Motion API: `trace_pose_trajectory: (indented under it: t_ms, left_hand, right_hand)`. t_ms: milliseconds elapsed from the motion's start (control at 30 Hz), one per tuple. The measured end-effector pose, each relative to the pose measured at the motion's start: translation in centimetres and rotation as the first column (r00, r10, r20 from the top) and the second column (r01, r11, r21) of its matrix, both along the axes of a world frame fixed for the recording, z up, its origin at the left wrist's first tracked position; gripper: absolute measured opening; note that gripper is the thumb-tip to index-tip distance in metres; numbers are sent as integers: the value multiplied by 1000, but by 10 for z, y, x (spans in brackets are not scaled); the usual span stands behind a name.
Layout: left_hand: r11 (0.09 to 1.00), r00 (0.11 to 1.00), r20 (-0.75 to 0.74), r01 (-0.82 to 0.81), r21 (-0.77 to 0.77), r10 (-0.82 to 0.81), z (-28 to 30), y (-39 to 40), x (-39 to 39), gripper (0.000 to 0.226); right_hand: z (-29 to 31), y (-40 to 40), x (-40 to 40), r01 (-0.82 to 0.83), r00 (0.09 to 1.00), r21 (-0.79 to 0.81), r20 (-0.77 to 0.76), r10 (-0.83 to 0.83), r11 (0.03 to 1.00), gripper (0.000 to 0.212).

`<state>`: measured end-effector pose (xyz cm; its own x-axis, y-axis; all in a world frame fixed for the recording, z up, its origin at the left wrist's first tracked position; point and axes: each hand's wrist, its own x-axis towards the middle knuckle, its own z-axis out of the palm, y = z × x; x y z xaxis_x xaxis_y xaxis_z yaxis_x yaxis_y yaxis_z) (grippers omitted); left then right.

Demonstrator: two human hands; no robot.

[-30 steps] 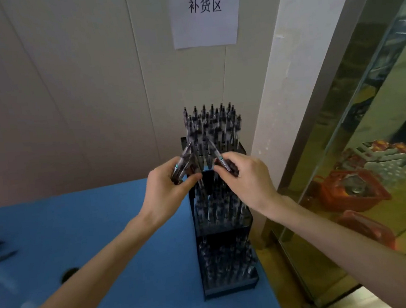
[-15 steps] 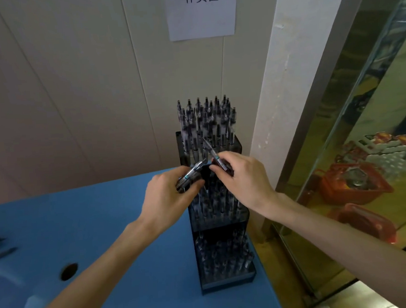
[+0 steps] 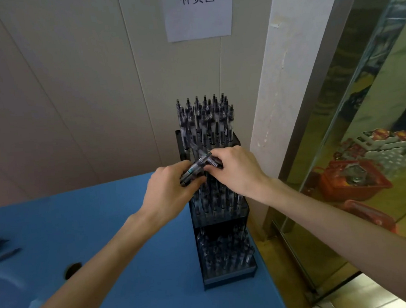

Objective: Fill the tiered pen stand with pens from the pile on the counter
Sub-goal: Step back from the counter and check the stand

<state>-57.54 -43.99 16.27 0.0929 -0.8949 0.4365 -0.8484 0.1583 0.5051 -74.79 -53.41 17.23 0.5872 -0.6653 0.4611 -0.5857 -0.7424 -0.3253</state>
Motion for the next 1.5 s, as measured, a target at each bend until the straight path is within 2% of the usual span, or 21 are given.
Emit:
trace_pose_trajectory:
  t_ms: [100, 167, 333, 433, 567, 600, 667, 767, 867, 1033, 1100, 1167, 1267, 1333, 1400, 1500]
  left_hand:
    - [1000, 991, 131, 4, -9, -3, 1, 3, -3, 14]
    - [1000, 992, 124, -4, 12, 2, 0, 2, -4, 14]
    - [998, 991, 121, -56, 32, 52, -1, 1, -6, 23]
    - [997, 994, 88, -68, 41, 64, -3, 2, -8, 25]
    - [999, 994, 105, -40, 1, 40, -2, 4, -12, 18]
    - [999, 992, 123, -36, 6, 35, -1, 3, -13, 17]
    - [998, 980, 196, -41, 56, 29, 1, 1, -14, 18]
    - [988, 959, 281, -76, 133, 35, 5, -4, -15, 21]
    - [990, 957, 289, -74, 117, 37, 4, -3, -17, 27]
    - [999, 994, 93, -52, -11, 53, 14, 2, -14, 40]
    - [1000, 994, -113, 4, 6, -4, 22, -1, -12, 38]
    - [996, 924, -375, 85, 23, -70, 33, -5, -10, 31]
    - [991, 762, -636, 126, -36, -119, 46, -10, -9, 21]
    - [991, 692, -710, 115, -64, -127, 55, -12, -7, 20]
    - [991, 669, -731, 104, -88, -136, 64, -15, -4, 21]
    - [992, 641, -758, 76, -100, -125, 76, -19, 2, 26]
  right_hand:
    - [-1, 3, 0, -5, 997, -7, -76, 5, 1000, 9]
    - [0, 3, 0, -13, 998, 15, -69, 14, 1000, 8]
    - [-5, 5, -7, 11, 981, 42, 195, -19, 999, 25]
    - [-5, 6, -18, 0, 933, 162, 354, -58, 987, 33]
    - [-1, 6, -33, -40, 883, 284, 458, -99, 958, 19]
    - [1, 7, -36, -47, 874, 295, 475, -104, 954, 22]
    - [4, 10, -39, -51, 860, 293, 499, -107, 955, 28]
    - [8, 16, -40, -111, 830, 317, 551, -88, 942, 18]
    - [9, 20, -42, -142, 799, 354, 593, -104, 924, 8]
    - [15, 19, -42, -187, 750, 414, 646, -142, 891, 31]
    - [16, 17, -41, -211, 738, 428, 659, -144, 879, 39]
    - [18, 14, -38, -211, 735, 445, 659, -159, 870, 37]
    - [25, 12, -36, -221, 709, 471, 679, -191, 854, 21]
    - [32, 9, -37, -244, 677, 474, 708, -201, 846, 20]
    - [39, 6, -37, -268, 647, 474, 734, -208, 839, 11]
    - [51, 0, -35, -279, 607, 420, 774, -180, 864, 18]
